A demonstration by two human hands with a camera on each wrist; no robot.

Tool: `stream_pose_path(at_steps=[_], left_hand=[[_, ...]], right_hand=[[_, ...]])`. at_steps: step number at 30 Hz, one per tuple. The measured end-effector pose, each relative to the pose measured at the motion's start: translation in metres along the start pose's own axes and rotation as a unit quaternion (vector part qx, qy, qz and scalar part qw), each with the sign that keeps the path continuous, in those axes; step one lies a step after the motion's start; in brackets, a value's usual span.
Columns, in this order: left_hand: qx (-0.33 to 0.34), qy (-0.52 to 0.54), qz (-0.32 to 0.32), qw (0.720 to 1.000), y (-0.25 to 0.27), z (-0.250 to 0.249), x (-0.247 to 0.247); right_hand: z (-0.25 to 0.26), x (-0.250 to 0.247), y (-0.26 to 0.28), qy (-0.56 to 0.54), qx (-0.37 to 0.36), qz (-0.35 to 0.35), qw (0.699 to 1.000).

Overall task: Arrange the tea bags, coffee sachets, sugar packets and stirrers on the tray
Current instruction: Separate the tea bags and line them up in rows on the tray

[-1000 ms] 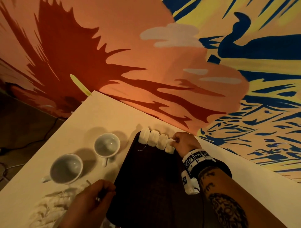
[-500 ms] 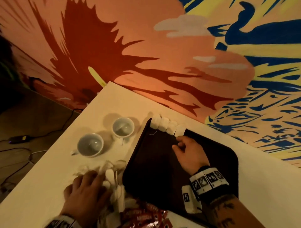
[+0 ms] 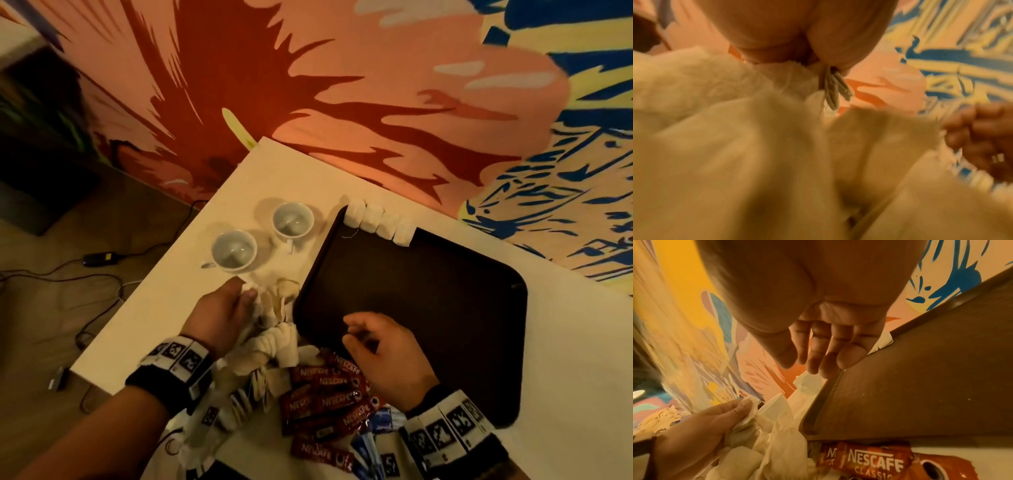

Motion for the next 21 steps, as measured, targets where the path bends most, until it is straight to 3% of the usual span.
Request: stream_pose_path(at_steps=[3,5,8,12,13,15,21], left_hand=[[-0.013,0.095,-0.036,0.995,0.005,-0.005,-0.008],[-0.048,0.240,-0.054,0.968,0.005,-0.007,-0.009],[-0.128,0.440,-0.089,0.885,0.009,-0.014,-0.004],[-0.172,0.667,-0.078,0.720,0.007,-0.040,0.004],[-0.182,0.690,-0.058,0.698,0.006,-0.047,0.006],[-0.184,0.690,-0.008,0.700,0.004,-0.061,0.011],[-0.099,0.559,0.065,0.821,0.002,-0.103,0.044]], right_hand=[[-0.001,0.001,0.002,0.000,0.002,0.000,1.000],[-0.002,0.001,0.002,0.000,0.001,0.001,1.000],[-0.001,0.001,0.004,-0.001,-0.004,0.004,1.000],[0.003,-0.002,0.006,-0.028,-0.015,0.004,0.999],[0.006,-0.004,0.006,-0.044,-0.019,0.003,0.999],[0.013,-0.010,0.006,-0.078,-0.031,-0.004,0.996],[0.037,-0.034,-0.010,-0.173,-0.028,-0.080,0.981]])
Point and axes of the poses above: each hand's wrist, its own y-axis away from the middle knuckle, its own x-axis out of the palm, z = x × y, the point moved 3 cm from there along -y, towards the middle knuckle, and after that the axes turned 13 degrees about y, right-handed, at the moved point
